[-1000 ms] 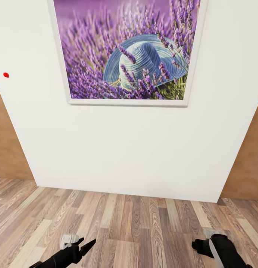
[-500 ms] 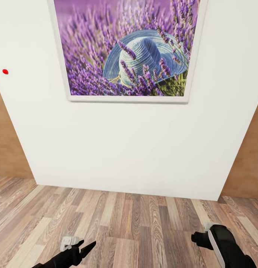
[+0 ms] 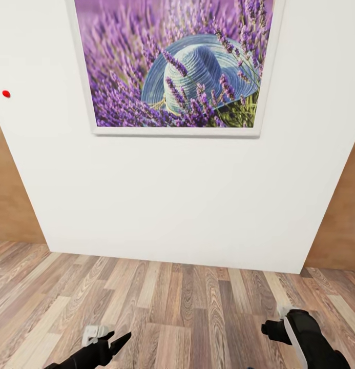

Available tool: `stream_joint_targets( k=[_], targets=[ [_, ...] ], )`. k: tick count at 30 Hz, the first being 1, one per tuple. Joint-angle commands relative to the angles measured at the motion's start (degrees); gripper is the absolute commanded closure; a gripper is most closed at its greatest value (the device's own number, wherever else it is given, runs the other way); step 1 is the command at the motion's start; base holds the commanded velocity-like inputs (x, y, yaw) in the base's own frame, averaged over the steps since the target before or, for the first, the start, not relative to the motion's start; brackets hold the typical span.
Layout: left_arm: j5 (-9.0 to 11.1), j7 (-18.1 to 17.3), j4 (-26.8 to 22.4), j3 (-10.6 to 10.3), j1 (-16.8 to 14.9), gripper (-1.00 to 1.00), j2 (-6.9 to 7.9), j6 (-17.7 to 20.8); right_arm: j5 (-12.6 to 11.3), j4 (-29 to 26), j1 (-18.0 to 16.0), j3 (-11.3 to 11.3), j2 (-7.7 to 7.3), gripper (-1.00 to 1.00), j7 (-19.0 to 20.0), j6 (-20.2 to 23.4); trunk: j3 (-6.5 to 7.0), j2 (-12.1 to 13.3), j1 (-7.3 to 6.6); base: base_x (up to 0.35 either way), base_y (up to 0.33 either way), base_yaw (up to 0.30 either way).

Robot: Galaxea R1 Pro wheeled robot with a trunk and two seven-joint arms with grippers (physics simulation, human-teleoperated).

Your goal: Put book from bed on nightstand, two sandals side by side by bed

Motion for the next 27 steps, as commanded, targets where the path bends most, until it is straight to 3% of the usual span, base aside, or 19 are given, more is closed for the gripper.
stream_joint_targets(
  k=[1, 9, 27],
  targets=[
    [0.4, 0.4, 0.1, 0.0, 0.0, -1.00, 0.02, 0.5, 0.3, 0.0, 0.0, 0.0, 0.00, -1.00, 0.2, 0.1, -0.24, -0.4, 0.22, 0.000, 0.000, 0.000],
    [0.4, 3.5, 0.3, 0.0, 0.0, -1.00, -0.02, 0.5, 0.2, 0.7, 0.0, -0.2, -0.03, -1.00, 0.3, -0.2, -1.68, -3.7, 1.98, 0.000, 0.000, 0.000],
    [0.3, 4.1, 0.4, -0.2, 0.0, -1.00, -0.14, 0.4, 0.2, 1.5, 0.0, -0.1, -0.03, -1.00, 0.3, -0.3, -4.91, -10.9, 5.93, 0.000, 0.000, 0.000]
  ],
)
